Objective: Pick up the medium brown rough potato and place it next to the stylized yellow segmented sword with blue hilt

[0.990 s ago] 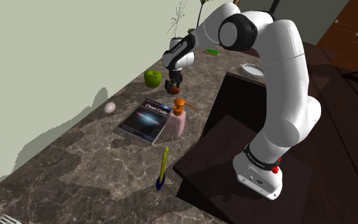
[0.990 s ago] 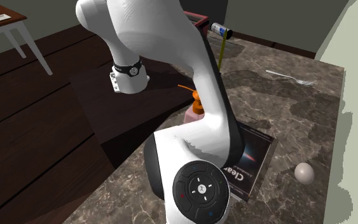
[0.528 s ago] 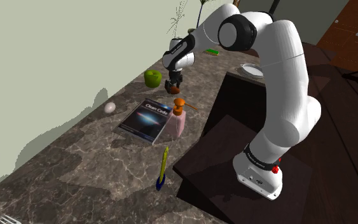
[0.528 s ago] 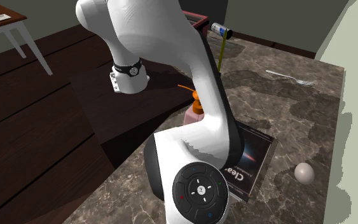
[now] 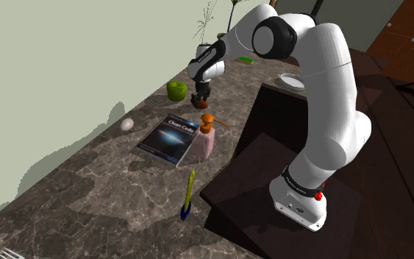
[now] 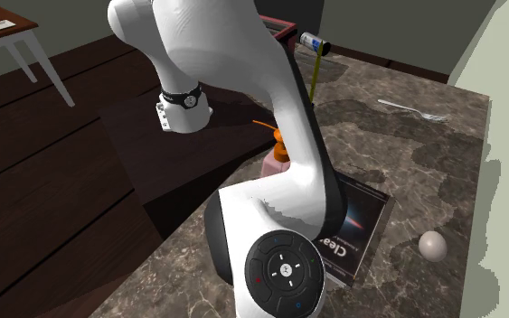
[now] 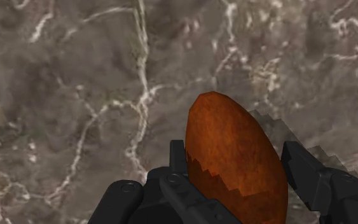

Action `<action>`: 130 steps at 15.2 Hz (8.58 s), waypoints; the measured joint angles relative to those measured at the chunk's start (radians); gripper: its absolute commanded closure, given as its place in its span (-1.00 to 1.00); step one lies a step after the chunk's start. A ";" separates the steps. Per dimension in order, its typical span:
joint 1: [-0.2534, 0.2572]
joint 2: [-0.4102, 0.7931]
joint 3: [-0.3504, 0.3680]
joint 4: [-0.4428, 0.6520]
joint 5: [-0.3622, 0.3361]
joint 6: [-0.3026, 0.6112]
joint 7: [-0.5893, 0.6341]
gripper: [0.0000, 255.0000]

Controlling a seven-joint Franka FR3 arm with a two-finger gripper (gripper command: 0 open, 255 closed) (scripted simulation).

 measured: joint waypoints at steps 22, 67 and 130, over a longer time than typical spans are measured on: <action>0.013 -0.179 -0.016 -0.017 -0.020 -0.162 0.008 1.00; 0.017 -0.381 -0.033 0.301 -0.048 -0.679 0.018 1.00; 0.421 -0.965 0.403 -0.602 0.033 -0.345 0.795 1.00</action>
